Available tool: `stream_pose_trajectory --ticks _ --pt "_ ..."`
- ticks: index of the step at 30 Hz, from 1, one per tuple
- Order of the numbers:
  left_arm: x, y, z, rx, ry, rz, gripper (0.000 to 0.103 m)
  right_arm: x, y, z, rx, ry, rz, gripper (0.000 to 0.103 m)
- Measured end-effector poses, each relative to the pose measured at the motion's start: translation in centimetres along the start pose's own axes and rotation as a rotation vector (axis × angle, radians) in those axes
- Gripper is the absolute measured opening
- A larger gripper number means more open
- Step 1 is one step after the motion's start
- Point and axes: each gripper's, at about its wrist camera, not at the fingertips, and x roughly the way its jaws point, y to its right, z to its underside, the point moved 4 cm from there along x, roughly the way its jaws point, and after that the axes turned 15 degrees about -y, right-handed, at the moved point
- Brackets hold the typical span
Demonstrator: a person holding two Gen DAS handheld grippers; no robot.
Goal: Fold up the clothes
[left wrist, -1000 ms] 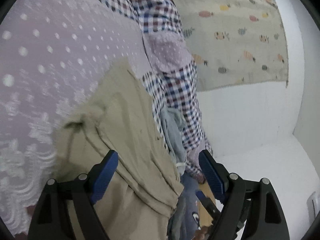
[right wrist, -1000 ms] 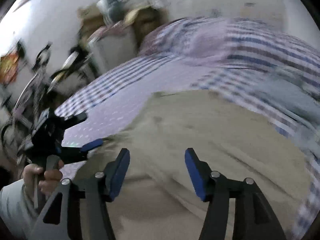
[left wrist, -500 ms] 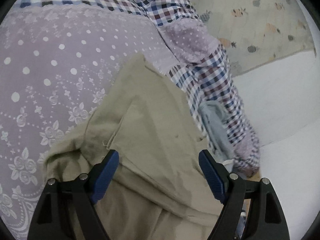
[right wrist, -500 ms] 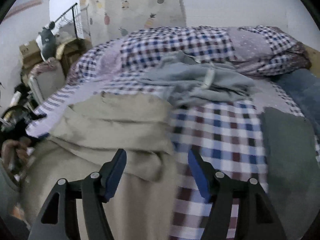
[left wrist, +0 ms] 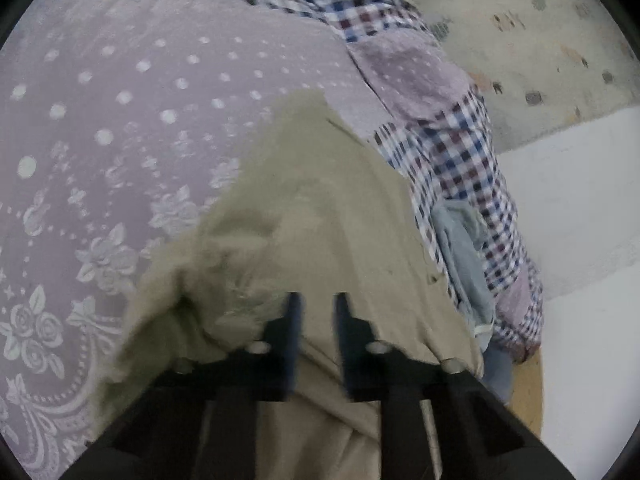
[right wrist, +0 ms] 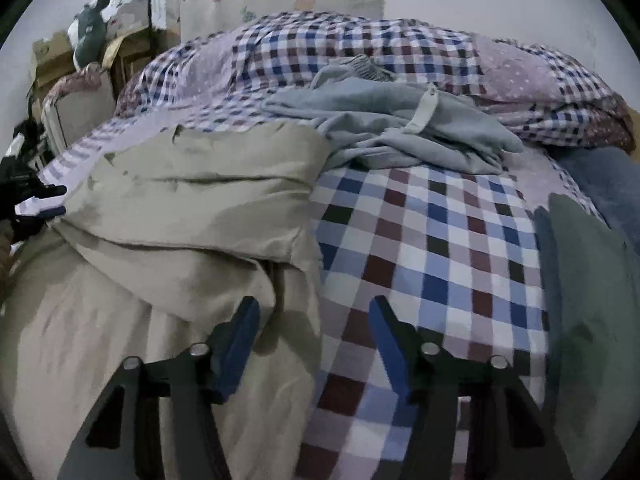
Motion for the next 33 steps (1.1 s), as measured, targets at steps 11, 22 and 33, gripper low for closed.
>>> stream_pose_trajectory --ticks 11,22,33 --pt "-0.7 -0.3 -0.4 0.004 0.026 0.037 0.000 -0.4 -1.8 -0.7 -0.125 0.075 0.266 0.033" --pt "-3.2 -0.2 -1.2 -0.019 0.107 0.113 0.000 -4.9 -4.7 -0.4 -0.263 0.204 0.327 0.002" --pt "-4.3 -0.8 -1.9 0.008 0.095 0.154 0.000 -1.7 -5.5 2.9 -0.315 -0.075 0.328 0.003"
